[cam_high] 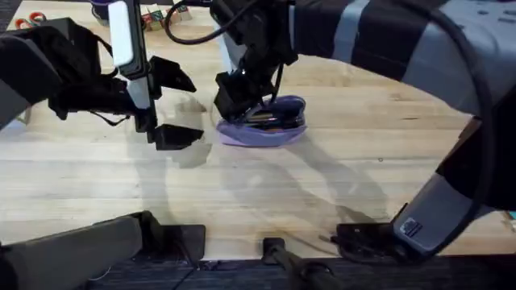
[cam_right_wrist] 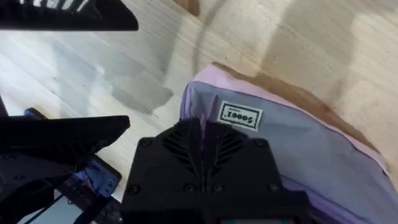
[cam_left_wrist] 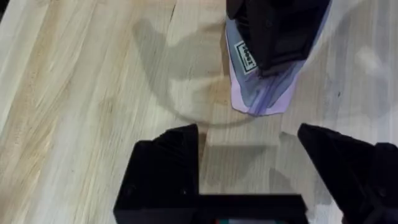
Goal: Unzip the bag, pick up the pens from the table one at a time and place them inside, then zip the bag closed.
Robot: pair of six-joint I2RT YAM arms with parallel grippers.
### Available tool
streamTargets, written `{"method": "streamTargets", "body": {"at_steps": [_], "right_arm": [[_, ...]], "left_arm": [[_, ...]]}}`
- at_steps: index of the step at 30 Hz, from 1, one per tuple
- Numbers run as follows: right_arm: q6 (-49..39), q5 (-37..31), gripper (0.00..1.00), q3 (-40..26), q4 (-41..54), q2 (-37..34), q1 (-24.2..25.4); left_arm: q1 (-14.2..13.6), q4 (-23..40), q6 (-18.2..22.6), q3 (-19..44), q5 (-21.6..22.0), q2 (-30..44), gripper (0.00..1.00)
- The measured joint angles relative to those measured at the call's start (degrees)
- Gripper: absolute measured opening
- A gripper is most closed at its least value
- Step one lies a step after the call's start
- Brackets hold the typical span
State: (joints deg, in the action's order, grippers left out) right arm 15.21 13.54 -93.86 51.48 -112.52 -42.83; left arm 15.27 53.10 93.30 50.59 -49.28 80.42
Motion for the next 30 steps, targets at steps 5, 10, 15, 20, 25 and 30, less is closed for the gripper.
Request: {"method": "streamTargets", "body": {"at_steps": [5,10,15,20,25,30], "right_arm": [[0.01,-0.04,0.032,-0.37,0.37,0.01,0.62],[0.01,-0.01,0.032,-2.31,0.84,0.02,2.35],[-0.07,0.0,0.032,-4.08,0.98,0.43,3.27],[-0.22,0.02,0.032,-4.26,1.33,1.01,3.54],[-0.2,0.02,0.032,-4.28,1.33,1.03,3.54],[-0.22,0.02,0.032,-4.28,1.33,1.03,3.54]], "left_arm": [[0.0,0.0,0.0,0.0,0.0,0.0,0.993],[0.0,0.0,0.0,0.0,-0.02,0.0,0.994],[0.0,0.0,0.0,0.0,-0.5,0.0,0.993],[0.0,0.02,0.0,0.0,-0.66,0.0,0.993],[0.0,0.04,-0.02,0.0,-0.66,0.0,0.993],[0.0,0.04,-0.64,0.0,-1.44,0.0,0.993]]}}
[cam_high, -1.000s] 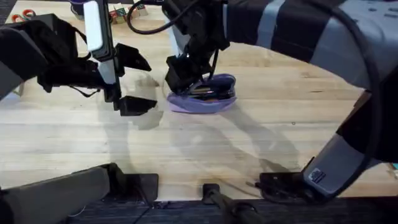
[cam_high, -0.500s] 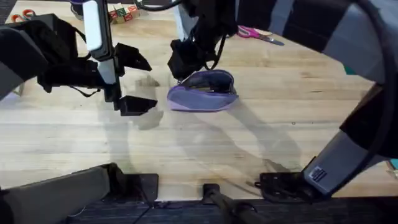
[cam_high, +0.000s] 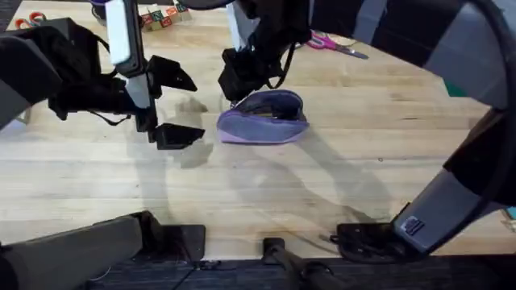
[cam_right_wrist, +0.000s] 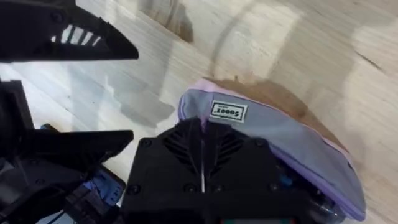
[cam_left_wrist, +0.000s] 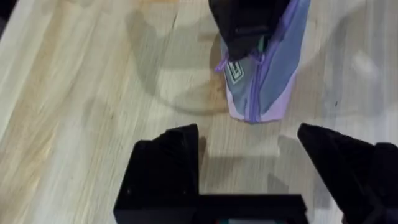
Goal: Unzip the bag, pick up the pens from the table one at a time and place them inside, then zip the bag closed.
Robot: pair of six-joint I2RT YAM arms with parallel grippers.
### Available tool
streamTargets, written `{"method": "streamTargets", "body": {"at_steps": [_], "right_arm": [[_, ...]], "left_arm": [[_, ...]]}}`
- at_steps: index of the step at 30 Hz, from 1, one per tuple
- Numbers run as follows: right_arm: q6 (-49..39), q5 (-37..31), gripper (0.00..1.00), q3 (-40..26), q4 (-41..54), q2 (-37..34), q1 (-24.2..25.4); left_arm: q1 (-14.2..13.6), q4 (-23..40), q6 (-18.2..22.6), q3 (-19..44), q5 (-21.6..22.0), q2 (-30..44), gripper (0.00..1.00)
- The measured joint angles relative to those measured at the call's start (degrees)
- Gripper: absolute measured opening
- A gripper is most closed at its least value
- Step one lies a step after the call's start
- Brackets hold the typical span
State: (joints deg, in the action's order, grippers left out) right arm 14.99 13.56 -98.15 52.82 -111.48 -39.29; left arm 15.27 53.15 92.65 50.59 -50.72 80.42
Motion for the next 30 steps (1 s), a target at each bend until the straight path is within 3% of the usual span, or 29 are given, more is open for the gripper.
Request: {"method": "streamTargets", "body": {"at_steps": [5,18,22,29,30], "right_arm": [[0.01,0.0,0.032,0.0,-0.04,-0.01,0.07],[0.0,0.0,0.032,0.0,-0.18,-0.02,0.09],[0.0,0.0,0.032,0.0,-0.65,0.0,0.09],[0.0,-0.02,0.032,0.0,-2.47,0.0,0.09],[0.0,-0.02,0.032,0.0,-2.47,-0.02,0.09]], "left_arm": [[0.0,-0.04,-0.06,0.0,-4.46,1.53,0.993],[-0.07,-1.6,-0.5,0.0,-17.71,16.35,0.993],[-1.02,-2.24,-0.67,0.0,-18.71,17.59,0.993],[-5.24,-3.22,-0.91,0.0,-17.1,19.69,0.993],[-5.47,-3.42,-1.01,0.0,-17.0,19.82,0.934]]}}
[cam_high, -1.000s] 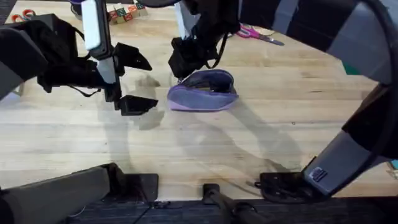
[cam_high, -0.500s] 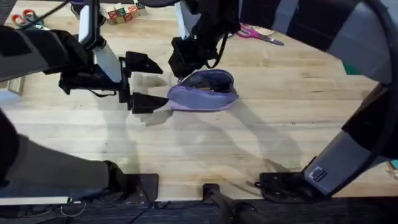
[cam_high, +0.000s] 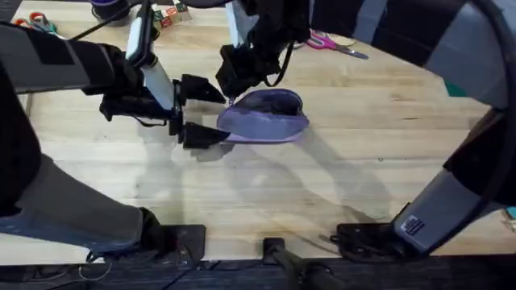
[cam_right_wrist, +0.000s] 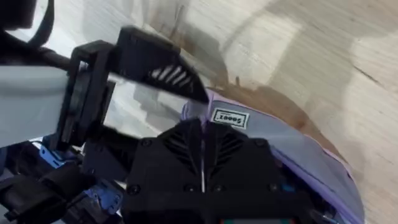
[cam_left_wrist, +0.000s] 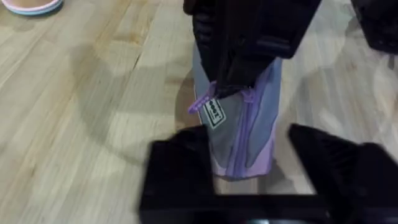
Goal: Unzip the bag, pick up the pens from the table one at a time and place them inside, then zip the bag closed.
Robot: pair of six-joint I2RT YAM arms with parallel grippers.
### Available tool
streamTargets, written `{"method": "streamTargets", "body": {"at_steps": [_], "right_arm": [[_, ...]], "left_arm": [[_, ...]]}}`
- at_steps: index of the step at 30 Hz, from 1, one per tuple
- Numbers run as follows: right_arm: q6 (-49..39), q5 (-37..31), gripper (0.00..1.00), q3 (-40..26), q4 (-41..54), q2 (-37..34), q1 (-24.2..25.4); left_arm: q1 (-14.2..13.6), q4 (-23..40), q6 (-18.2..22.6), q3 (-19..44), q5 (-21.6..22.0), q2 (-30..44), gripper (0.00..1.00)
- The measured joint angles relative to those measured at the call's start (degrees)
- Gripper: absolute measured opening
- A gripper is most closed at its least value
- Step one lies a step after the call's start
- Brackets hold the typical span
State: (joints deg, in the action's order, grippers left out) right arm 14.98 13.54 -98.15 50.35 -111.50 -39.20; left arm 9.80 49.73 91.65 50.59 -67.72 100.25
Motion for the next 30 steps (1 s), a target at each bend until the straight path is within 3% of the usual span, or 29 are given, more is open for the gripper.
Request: {"method": "streamTargets", "body": {"at_steps": [3,8,9,20,30], "right_arm": [[0.0,0.0,0.032,0.0,0.0,0.02,0.02],[0.01,0.02,0.032,0.0,0.02,0.01,0.0],[0.02,0.02,0.032,0.0,-0.02,0.02,0.0],[0.0,-0.95,0.032,0.0,3.14,0.0,1.1],[-1.33,0.52,0.033,-0.37,9.17,0.02,8.25]], "left_arm": [[-0.39,-0.69,-0.23,0.0,0.04,-0.02,0.591],[-0.41,-0.93,-0.43,0.0,0.18,-0.01,0.104],[-0.51,-0.93,-0.35,0.0,0.21,0.0,0.063],[-0.67,-1.11,-0.39,0.0,0.04,0.0,0.044],[-0.93,-1.59,-0.39,0.02,-0.27,-0.02,0.044]]}}
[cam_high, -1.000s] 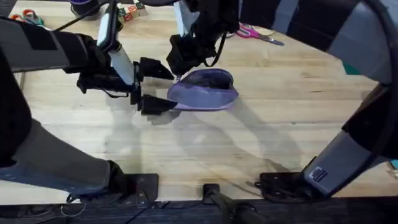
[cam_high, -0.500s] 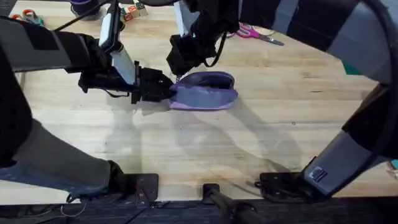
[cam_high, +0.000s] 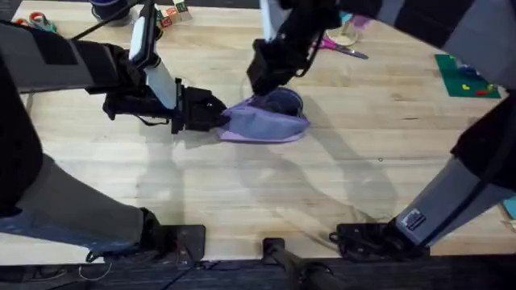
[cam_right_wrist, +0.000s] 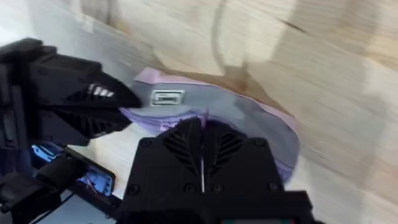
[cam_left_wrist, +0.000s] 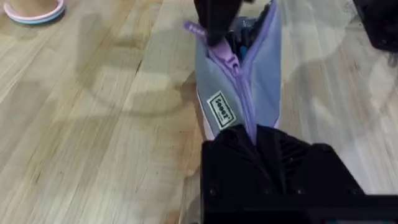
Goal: Unzip the bag, pick up the pens from the table one at a time and place them inside, then zip the bag closed.
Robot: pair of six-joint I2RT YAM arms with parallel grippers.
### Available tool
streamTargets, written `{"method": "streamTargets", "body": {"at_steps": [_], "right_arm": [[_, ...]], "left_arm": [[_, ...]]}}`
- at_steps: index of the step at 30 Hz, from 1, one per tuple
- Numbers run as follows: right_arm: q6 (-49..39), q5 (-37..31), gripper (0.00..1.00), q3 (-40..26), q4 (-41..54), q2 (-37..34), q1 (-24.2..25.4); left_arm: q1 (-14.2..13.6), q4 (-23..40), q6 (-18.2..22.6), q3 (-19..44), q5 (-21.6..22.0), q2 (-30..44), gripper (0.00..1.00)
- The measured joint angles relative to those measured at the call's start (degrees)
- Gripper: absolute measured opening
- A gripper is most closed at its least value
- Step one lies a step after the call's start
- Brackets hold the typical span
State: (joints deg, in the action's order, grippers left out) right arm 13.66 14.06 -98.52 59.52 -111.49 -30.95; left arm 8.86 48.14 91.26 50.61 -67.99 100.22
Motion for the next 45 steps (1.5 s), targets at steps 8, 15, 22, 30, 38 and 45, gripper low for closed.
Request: {"method": "streamTargets", "body": {"at_steps": [8,15,22,30,38,45], "right_arm": [[-3.44,2.26,0.033,0.0,2.28,-0.02,6.34],[-6.86,-0.99,0.033,0.0,2.37,0.29,12.64],[-10.04,-4.22,0.033,-0.02,2.96,0.35,18.77],[-11.47,-4.43,0.031,-0.02,3.97,1.1,20.21],[-12.65,-4.41,0.477,-0.03,5.47,9.43,17.38],[-11.96,-3.17,0.995,-0.28,7.5,12.69,14.55]], "left_arm": [[0.0,-0.17,0.02,0.0,-1.51,0.0,0.044],[0.07,0.56,0.02,0.0,-0.83,0.13,0.044],[0.17,0.68,0.0,-0.04,-0.59,0.13,0.044],[0.17,0.68,0.0,-0.04,-0.59,0.11,0.044],[0.17,0.68,0.0,-0.04,-0.59,0.12,0.043],[0.17,0.68,0.0,-0.04,-0.59,0.12,0.043]]}}
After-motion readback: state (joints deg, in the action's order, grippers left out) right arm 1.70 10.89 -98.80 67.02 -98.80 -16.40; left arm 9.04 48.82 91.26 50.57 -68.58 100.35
